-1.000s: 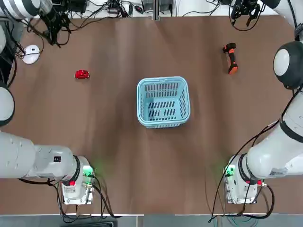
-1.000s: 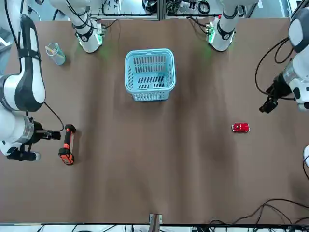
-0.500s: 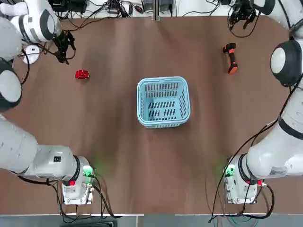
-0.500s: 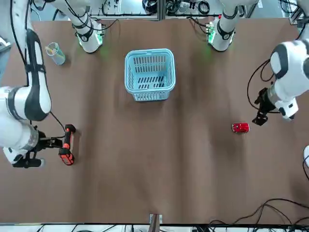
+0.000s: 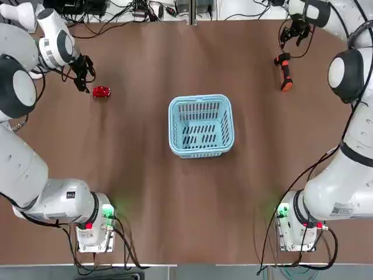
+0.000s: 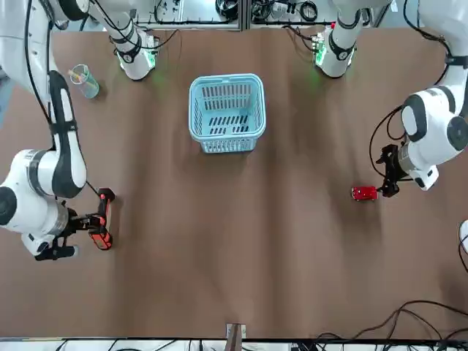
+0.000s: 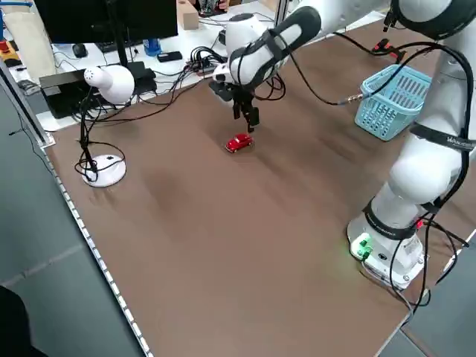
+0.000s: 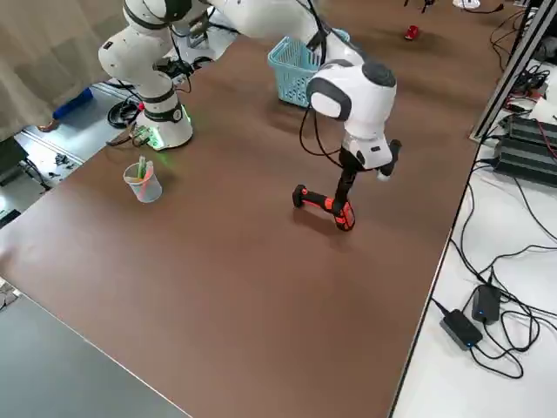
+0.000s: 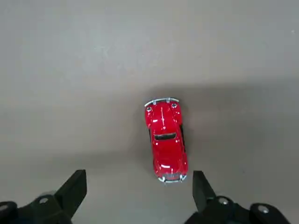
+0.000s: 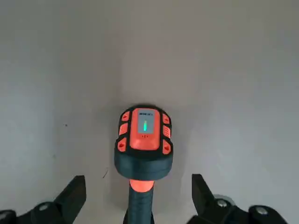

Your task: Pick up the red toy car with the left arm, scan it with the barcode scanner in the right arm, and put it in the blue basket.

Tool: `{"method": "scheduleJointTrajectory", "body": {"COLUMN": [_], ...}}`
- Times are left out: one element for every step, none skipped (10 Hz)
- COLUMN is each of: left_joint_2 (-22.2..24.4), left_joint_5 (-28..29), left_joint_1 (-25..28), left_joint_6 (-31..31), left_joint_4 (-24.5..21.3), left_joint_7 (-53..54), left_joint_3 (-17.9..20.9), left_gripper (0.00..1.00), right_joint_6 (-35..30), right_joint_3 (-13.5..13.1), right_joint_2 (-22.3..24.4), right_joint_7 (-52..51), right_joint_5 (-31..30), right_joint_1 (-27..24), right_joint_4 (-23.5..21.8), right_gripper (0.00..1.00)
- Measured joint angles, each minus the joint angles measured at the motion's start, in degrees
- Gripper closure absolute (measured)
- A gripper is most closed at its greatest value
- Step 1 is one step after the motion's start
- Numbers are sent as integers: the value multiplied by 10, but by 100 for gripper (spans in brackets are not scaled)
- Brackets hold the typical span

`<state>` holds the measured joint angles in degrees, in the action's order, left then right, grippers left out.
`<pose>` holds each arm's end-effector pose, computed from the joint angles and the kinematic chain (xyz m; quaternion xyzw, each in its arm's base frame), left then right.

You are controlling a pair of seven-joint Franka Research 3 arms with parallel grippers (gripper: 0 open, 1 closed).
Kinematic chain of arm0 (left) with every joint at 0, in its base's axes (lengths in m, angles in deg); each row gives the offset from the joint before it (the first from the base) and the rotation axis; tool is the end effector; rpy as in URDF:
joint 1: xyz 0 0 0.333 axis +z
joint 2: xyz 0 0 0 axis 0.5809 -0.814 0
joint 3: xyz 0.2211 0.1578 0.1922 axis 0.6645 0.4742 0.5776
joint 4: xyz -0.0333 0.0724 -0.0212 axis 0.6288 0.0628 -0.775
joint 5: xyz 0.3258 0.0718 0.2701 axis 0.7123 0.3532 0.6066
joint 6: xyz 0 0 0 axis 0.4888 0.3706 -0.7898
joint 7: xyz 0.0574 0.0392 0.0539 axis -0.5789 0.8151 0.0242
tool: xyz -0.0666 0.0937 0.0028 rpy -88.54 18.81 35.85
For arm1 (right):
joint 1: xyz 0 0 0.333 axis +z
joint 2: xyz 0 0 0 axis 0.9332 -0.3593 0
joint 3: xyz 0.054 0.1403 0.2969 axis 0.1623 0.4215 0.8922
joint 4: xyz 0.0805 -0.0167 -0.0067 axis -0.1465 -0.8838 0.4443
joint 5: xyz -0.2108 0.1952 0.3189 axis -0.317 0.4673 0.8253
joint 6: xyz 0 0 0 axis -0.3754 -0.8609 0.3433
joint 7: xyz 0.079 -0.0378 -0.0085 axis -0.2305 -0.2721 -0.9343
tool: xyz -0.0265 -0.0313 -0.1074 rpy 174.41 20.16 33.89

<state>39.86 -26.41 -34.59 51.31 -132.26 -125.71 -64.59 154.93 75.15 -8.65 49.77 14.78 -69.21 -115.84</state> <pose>0.5750 0.0790 0.2465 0.7538 0.6555 -0.0448 0.0027 0.7388 -0.0523 0.2765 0.9984 0.0488 -0.0248 0.0172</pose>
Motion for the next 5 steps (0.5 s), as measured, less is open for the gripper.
{"method": "scheduleJointTrajectory", "body": {"left_joint_2": [-11, -19, -28, -39, -52], "left_joint_5": [-1, -1, -1, -1, -1], "left_joint_1": [0, -1, -2, -2, -2], "left_joint_6": [16, 31, 46, 61, 76], "left_joint_4": [0, 0, 0, 0, 1], "left_joint_7": [1, 3, 4, 4, 4], "left_joint_3": [-1, -1, -1, -2, -2], "left_gripper": [0, 0, 0, 0, 0], "right_joint_6": [21, 29, 30, 30, 30], "right_joint_3": [0, 0, 1, 1, 1], "right_joint_2": [-2, -3, -3, -3, -2], "right_joint_7": [0, -1, -1, -3, -10], "right_joint_5": [0, 0, 0, 0, 0], "right_joint_1": [0, 0, 0, 1, 1], "right_joint_4": [-24, -38, -46, -52, -59], "right_gripper": [0, 0, 0, 0, 0]}}
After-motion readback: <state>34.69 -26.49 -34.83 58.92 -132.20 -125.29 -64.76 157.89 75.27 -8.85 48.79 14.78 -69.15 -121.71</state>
